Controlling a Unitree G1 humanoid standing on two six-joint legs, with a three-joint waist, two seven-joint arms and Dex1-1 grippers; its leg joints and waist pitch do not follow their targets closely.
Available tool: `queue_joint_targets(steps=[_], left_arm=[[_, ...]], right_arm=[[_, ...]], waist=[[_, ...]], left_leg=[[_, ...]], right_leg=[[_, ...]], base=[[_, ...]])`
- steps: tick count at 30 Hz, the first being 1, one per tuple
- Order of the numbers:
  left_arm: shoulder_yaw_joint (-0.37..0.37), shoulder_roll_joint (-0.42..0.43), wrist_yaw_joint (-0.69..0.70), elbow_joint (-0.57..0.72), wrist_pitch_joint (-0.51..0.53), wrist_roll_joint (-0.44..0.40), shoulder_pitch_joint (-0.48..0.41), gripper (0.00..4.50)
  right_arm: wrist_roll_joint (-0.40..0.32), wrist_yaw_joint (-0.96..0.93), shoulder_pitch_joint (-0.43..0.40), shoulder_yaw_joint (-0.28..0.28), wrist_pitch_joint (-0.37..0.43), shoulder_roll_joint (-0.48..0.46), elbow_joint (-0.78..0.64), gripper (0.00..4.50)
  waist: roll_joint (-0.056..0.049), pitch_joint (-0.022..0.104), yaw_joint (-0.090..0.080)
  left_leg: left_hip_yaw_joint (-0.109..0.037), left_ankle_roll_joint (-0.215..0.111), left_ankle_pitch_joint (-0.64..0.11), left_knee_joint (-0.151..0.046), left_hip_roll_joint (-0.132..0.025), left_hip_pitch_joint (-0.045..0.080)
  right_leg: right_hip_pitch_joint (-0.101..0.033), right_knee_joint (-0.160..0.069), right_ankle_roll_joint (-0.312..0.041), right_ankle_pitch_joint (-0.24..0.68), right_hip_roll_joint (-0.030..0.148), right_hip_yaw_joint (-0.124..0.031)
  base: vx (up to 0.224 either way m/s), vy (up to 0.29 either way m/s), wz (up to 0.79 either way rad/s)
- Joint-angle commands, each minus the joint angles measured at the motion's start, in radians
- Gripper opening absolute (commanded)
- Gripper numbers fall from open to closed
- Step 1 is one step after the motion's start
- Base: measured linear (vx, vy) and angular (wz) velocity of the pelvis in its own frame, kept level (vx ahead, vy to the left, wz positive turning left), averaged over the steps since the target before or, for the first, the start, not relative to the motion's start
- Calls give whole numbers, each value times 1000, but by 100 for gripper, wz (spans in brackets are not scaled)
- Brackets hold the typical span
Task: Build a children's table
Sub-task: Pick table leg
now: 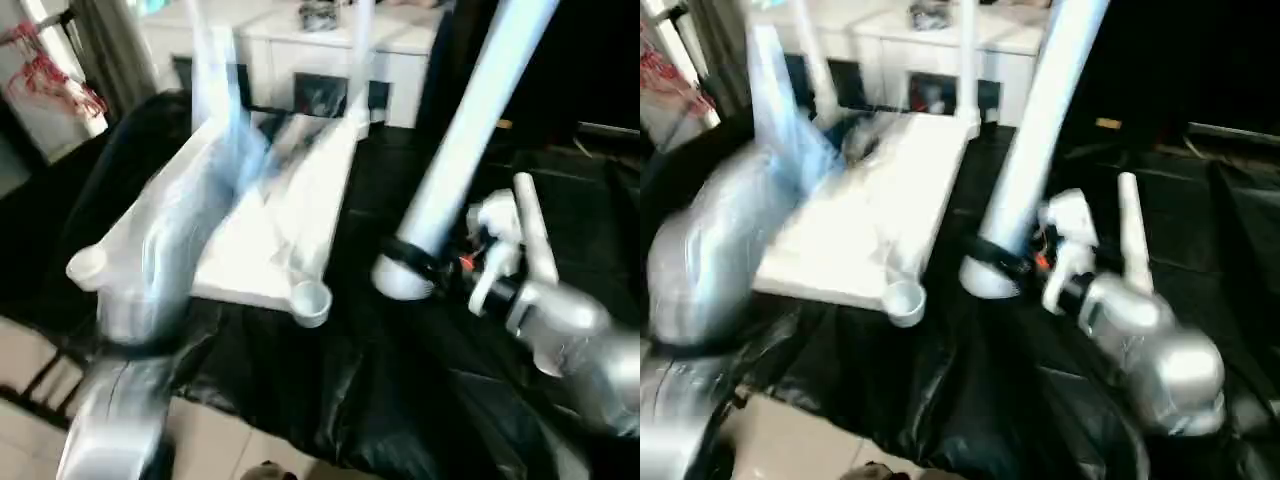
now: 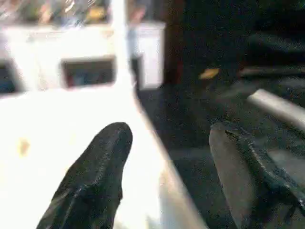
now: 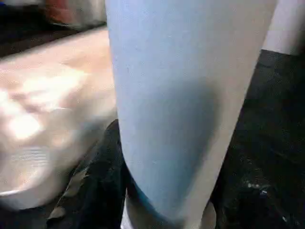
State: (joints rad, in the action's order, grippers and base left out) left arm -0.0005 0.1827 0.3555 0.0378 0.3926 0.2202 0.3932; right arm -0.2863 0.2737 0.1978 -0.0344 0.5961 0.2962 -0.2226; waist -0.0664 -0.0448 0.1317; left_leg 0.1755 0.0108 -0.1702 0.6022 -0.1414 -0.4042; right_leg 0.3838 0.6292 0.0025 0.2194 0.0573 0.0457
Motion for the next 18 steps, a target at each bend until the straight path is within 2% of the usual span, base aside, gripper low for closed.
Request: queue_joint_targets(steps=[1,2,3,5,7,8,9,10,11,12,13,14,15,16,17,18], left_arm=[[-1,-14,-78,16,-92,-60,-24,305],[11,-45,-141,5,-147,-92,-75,305],[11,-45,-141,5,-147,-92,-75,305],[-5,-50,-220,-18,-174,-141,-114,305],[-11,-50,-233,-35,-202,-158,-133,305],[-4,-56,-234,-38,-195,-154,-136,305],[2,-55,-235,-45,-203,-158,-137,305],[2,-55,-235,-45,-203,-158,-137,305],[1,-45,-233,-56,-222,-180,-136,305],[2,-41,-232,-60,-229,-185,-134,305],[3,-42,-233,-62,-233,-186,-134,305],[8,-41,-234,-68,-245,-189,-133,305],[10,-37,-239,-74,-253,-192,-131,305],[13,-36,-249,-74,-255,-195,-129,305],[17,-35,-263,-75,-260,-199,-127,305],[19,-33,-262,-74,-259,-196,-125,305]], right_arm=[[78,-113,-19,-7,-69,-11,14,193],[135,-172,-60,-2,-126,-21,33,193],[135,-172,-60,-2,-126,-21,33,193],[148,-224,-110,-20,-181,-71,44,193],[152,-234,-130,-9,-192,-99,49,193],[162,-236,-134,1,-196,-101,50,193],[152,-221,-138,5,-194,-108,46,193],[152,-221,-138,5,-194,-108,46,193],[152,-215,-143,10,-201,-120,41,193],[153,-217,-143,9,-206,-123,42,193],[155,-221,-144,9,-210,-124,44,193],[156,-234,-144,7,-224,-129,54,193],[157,-240,-143,3,-240,-134,66,193],[156,-242,-142,-1,-243,-139,70,193],[156,-246,-142,-6,-247,-147,75,193],[157,-251,-140,-11,-255,-152,79,193]], waist=[[12,60,-7],[7,58,-6],[7,58,-6],[8,58,-6],[10,56,-12],[13,58,-14],[13,58,-5],[20,57,0],[20,56,8],[14,58,10],[20,54,3],[9,56,4],[3,59,-1],[-27,68,-36],[-14,46,-63],[-31,51,-75]], left_leg=[[-43,46,-245,-76,-84,32],[-43,54,-279,-78,-89,35],[-43,54,-279,-78,-89,35],[-44,48,-303,-81,-85,35],[-45,28,-307,-83,-80,27],[-38,-11,-285,-73,-72,18],[-39,-69,-231,-42,-67,6],[-44,-100,-197,-15,-66,-3],[-73,-137,-129,45,-75,-38],[-100,-128,-108,78,-78,-61],[-108,-131,-113,90,-67,-78],[-117,-135,-86,67,-58,-71],[-104,-184,-53,14,-40,-47],[-50,-156,-125,-22,-56,68],[-36,-116,-329,-48,-50,96],[-8,-29,-512,-100,-82,109]], right_leg=[[-27,-96,-122,239,94,-50],[-22,-101,-118,249,95,-53],[-22,-101,-118,249,95,-53],[-22,-99,-106,240,92,-54],[-25,-102,-97,243,97,-56],[-34,-107,-112,254,122,-68],[-45,-126,-132,279,173,-95],[-54,-139,-137,299,208,-117],[-72,-154,-141,357,282,-154],[-77,-155,-143,413,303,-165],[-83,-153,-149,418,296,-166],[-76,-147,-172,419,258,-130],[-59,-138,-175,392,185,-85],[24,-113,-128,395,71,-77],[54,-102,-92,412,29,-43],[69,-22,-54,300,-5,1]], base=[[0,0,0],[0,0,0],[0,0,0],[0,0,0],[0,0,0],[0,0,0],[0,0,0],[0,0,0],[5,89,-13],[5,89,-13],[13,152,-22],[6,215,-14],[6,215,-14],[-29,258,-2],[-28,268,-22],[-28,268,-22]])
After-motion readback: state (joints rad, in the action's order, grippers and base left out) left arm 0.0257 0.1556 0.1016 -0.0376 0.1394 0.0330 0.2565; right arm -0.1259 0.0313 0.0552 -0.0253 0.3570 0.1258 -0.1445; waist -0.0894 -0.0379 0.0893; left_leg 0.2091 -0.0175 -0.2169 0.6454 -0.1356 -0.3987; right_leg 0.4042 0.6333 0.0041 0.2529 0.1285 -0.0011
